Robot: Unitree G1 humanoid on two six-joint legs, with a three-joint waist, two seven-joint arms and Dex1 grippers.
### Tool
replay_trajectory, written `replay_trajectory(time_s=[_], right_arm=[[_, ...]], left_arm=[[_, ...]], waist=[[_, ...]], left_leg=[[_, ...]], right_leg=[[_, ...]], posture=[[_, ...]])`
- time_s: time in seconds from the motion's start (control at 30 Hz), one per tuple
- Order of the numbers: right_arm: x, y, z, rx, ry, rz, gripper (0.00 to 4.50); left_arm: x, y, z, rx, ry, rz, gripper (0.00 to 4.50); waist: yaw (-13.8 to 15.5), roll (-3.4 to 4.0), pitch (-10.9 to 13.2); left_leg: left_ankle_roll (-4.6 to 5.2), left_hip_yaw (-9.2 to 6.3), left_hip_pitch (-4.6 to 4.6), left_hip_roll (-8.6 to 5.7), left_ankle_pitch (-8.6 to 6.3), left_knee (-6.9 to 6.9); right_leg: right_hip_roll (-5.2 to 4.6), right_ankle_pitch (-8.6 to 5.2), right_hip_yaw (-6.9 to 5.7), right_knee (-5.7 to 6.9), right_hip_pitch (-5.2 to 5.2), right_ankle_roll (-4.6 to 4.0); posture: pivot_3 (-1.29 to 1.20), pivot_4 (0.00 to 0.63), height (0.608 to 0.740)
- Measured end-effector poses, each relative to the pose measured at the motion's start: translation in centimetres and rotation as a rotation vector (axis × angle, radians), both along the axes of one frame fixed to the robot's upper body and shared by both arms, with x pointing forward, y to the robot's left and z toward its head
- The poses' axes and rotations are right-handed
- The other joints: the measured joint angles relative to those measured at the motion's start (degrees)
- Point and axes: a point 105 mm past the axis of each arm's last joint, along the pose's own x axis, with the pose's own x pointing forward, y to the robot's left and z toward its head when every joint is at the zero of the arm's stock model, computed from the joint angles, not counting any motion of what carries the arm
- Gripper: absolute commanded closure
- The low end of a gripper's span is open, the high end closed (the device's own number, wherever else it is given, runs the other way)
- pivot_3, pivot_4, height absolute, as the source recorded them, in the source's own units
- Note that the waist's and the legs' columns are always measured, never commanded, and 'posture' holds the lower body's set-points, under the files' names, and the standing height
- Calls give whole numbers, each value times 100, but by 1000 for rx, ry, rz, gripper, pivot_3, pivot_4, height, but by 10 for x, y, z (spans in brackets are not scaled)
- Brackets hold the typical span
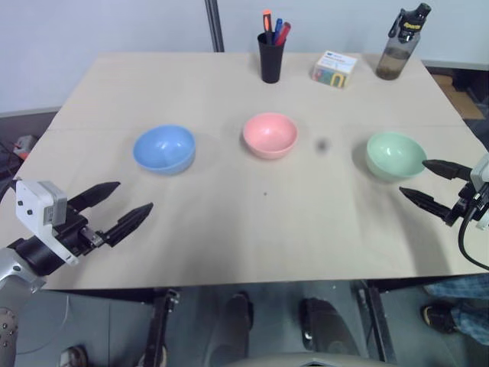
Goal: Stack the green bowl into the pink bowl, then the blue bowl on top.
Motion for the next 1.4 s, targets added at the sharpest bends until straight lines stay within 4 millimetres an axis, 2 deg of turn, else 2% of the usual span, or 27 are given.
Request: replay_trajectory(time_s=[0.27, 0.4, 0.53, 0.57, 0.6, 0.67, 0.8, 0.83, 0.97, 1.0, 1.03, 1.07, 1.13, 1.17, 1.23, 1.3, 1.33, 1.4], right_arm=[[13, 19, 4, -4, 2, 47, 810], [22, 39, 6, -16, 6, 112, 810], [39, 82, 6, -31, -6, 232, 810], [53, 101, 1, -57, -16, 263, 810], [55, 104, 0, -62, -17, 268, 810], [72, 133, -9, -96, -29, 316, 810], [109, 183, -22, -174, -71, 381, 810], [112, 187, -23, -185, -74, 383, 810], [133, 239, -31, -298, -144, 468, 810], [134, 244, -32, -314, -153, 481, 810], [136, 248, -35, -335, -160, 495, 1196], [138, 247, -37, -349, -163, 495, 1301], [141, 248, -42, -370, -161, 496, 1909], [143, 246, -45, -390, -158, 498, 2529], [144, 245, -47, -401, -158, 500, 3038], [144, 249, -48, -417, -170, 514, 3844], [143, 252, -47, -427, -184, 528, 4392], [142, 254, -46, -431, -195, 541, 4392]], left_arm=[[3, -9, 7, -18, -37, -31, 0], [5, -21, 10, -26, -55, -75, 0], [8, -42, 15, -46, -86, -151, 0], [9, -48, 16, -65, -97, -166, 0], [9, -50, 17, -67, -99, -175, 0], [9, -57, 18, -84, -110, -190, 0], [6, -60, 14, -95, -105, -171, 0], [5, -60, 14, -97, -103, -169, 0], [-8, -61, 11, -93, -94, -132, 0], [-10, -61, 12, -93, -98, -129, 0], [-14, -60, 13, -94, -100, -121, 0], [-17, -59, 13, -96, -100, -113, 0], [-21, -58, 13, -104, -96, -99, 0], [-25, -59, 13, -115, -93, -102, 0], [-27, -60, 15, -116, -98, -103, 0], [-31, -62, 16, -126, -101, -109, 0], [-33, -63, 16, -134, -99, -115, 0], [-34, -64, 17, -138, -101, -116, 0]], waist=[[-4, 0, 0], [-8, 0, 0], [-31, -1, -1], [-66, -3, -2], [-68, -1, 0], [-107, -5, 0], [-161, -4, 2], [-164, -4, 2], [-218, -4, 3], [-197, -4, 3], [-156, -5, 3], [-127, -5, 3], [-126, -4, 3], [-139, -4, 3], [-154, -4, 4], [-182, -2, 4], [-197, -1, 5], [-205, 0, 5]], left_leg=[[0, 3, 2, 3, 0, -3], [0, 3, 3, 1, 0, -5], [0, 3, 7, 4, 1, -4], [0, 8, 10, 4, 1, -4], [0, 5, 6, 3, 2, -4], [0, 3, 7, 2, 2, -4], [0, 0, 5, -1, 2, -10], [0, 0, 6, -1, 2, -11], [-1, -4, 9, 2, 3, -18], [-1, -8, 8, 0, 3, -20], [-2, -14, 7, 0, 3, -20], [-2, -16, 6, -4, 3, -20], [-2, -16, 7, -5, 3, -19], [-3, -15, 9, -4, 3, -19], [-4, -17, 12, -3, 4, -19], [-5, -16, 16, 0, 4, -20], [-5, -16, 17, 1, 5, -20], [-5, -17, 17, 6, 5, -20]], right_leg=[[0, 0, 0, -3, 0, 0], [1, 1, 0, -4, 0, -1], [5, 2, 1, -1, 0, 0], [5, 3, 2, 0, 1, -1], [5, 4, 2, 1, 0, -2], [6, 14, 2, 2, 1, -17], [7, 21, 2, 4, -1, -15], [8, 29, 1, 4, -2, -2], [12, 30, 1, 10, -6, -3], [12, 30, -2, 11, -6, -4], [12, 28, -7, 10, -5, -6], [11, 23, -9, 8, -3, -15], [10, 18, -9, 5, -1, -25], [9, 18, -8, 7, -1, -25], [11, 17, -9, 18, -3, -26], [14, 17, -7, 28, -7, -27], [16, 16, -7, 39, -12, -27], [23, 16, -7, 40, -13, -28]], posture=[[0, 150, 740], [0, 150, 740], [0, 150, 740], [0, 150, 740], [0, 150, 740], [0, 150, 740], [0, 150, 740], [0, 150, 740], [0, 150, 740], [0, 150, 740], [0, 150, 740], [0, 150, 740], [0, 150, 740], [0, 150, 740], [0, 150, 740], [0, 150, 740], [0, 150, 740], [0, 150, 740]])
